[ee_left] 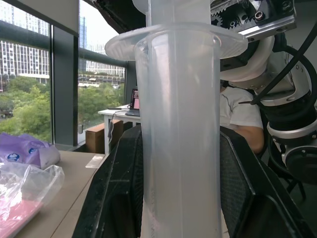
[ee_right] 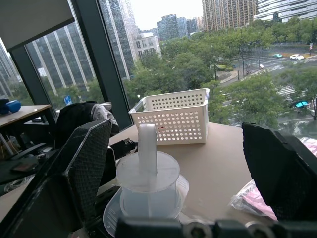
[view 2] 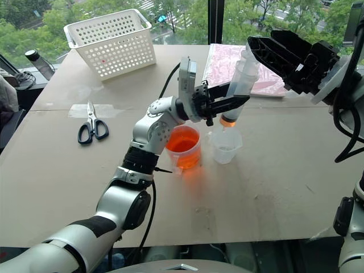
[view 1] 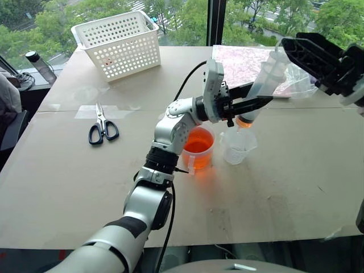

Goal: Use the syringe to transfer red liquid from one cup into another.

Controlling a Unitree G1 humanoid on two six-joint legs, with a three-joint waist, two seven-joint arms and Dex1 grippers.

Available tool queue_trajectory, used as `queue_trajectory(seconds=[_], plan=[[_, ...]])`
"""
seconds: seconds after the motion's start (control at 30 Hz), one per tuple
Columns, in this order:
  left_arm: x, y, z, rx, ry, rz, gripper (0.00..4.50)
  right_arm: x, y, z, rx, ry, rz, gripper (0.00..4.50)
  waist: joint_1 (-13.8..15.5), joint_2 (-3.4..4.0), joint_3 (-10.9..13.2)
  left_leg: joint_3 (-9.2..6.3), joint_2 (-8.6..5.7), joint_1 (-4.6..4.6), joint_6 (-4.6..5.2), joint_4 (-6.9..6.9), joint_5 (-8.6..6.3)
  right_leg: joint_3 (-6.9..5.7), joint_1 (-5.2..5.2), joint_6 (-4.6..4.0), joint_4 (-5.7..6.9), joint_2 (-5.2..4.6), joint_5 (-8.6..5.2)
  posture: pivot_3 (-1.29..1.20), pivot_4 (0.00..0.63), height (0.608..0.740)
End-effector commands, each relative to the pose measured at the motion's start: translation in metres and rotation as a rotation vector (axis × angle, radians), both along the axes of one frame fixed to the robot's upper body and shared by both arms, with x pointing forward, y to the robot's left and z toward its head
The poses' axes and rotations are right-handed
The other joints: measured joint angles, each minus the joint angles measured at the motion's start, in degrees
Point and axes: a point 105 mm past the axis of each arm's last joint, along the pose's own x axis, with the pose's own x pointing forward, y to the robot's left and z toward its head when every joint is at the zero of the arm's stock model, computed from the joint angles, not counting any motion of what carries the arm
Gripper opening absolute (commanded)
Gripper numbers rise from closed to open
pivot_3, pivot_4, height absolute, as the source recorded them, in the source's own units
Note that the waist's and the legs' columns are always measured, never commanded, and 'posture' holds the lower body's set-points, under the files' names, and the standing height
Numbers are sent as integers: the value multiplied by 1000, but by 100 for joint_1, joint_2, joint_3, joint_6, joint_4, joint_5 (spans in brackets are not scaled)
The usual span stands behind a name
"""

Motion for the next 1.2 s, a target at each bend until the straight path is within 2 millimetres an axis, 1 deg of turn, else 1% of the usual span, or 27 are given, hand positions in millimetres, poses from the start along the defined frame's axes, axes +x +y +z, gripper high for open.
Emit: queue_trajectory(seconds=[0.03, 0.1, 0.2, 0.33, 0.53, 0.83, 1.2], plan=[[-5, -5, 15, -30, -67, -17, 1368, -11, -5, 7, -21, -50, 7, 3954, 12, 0, 0, 0, 0, 0, 0, 0, 0, 0, 0, 0, 0, 0, 0, 0, 150, 740], [-4, -5, 15, -33, -70, -17, 1368, -12, -6, 5, -26, -48, 13, 3160, 16, 0, 0, 0, 0, 0, 0, 1, 0, 0, 0, 0, -1, 0, 0, 0, 150, 740], [-3, -6, 15, -35, -72, -18, 1368, -12, -7, 2, -37, -41, 9, 1740, 14, 0, 0, 0, 0, 0, 0, 4, 0, 0, 0, 0, -1, 1, 0, 0, 150, 740], [-3, -7, 15, -38, -73, -19, 1368, -13, -8, -1, -44, -33, 14, 45, 13, 0, 0, -1, 0, 0, 0, 4, 0, 0, 0, 0, 0, 2, 0, 0, 150, 740], [-2, -8, 17, -56, -79, -17, 1368, -10, -8, -8, -75, -8, 0, 45, 14, 0, 0, -1, 0, 0, 0, 6, 0, 0, 0, 0, 0, 1, 0, 0, 150, 740], [-1, -10, 20, -78, -83, -15, 1368, -10, -2, -20, -130, 40, 14, 45, 17, 0, 0, 0, 0, 0, 0, 8, 0, 0, 1, 0, 0, 1, 0, 0, 150, 740], [-1, -11, 22, -90, -88, -18, 1368, -12, 6, -23, -147, 61, 47, 45, 19, 0, 0, -1, 0, 0, 1, 16, 0, -1, 2, 0, 2, 1, 0, 0, 150, 740]])
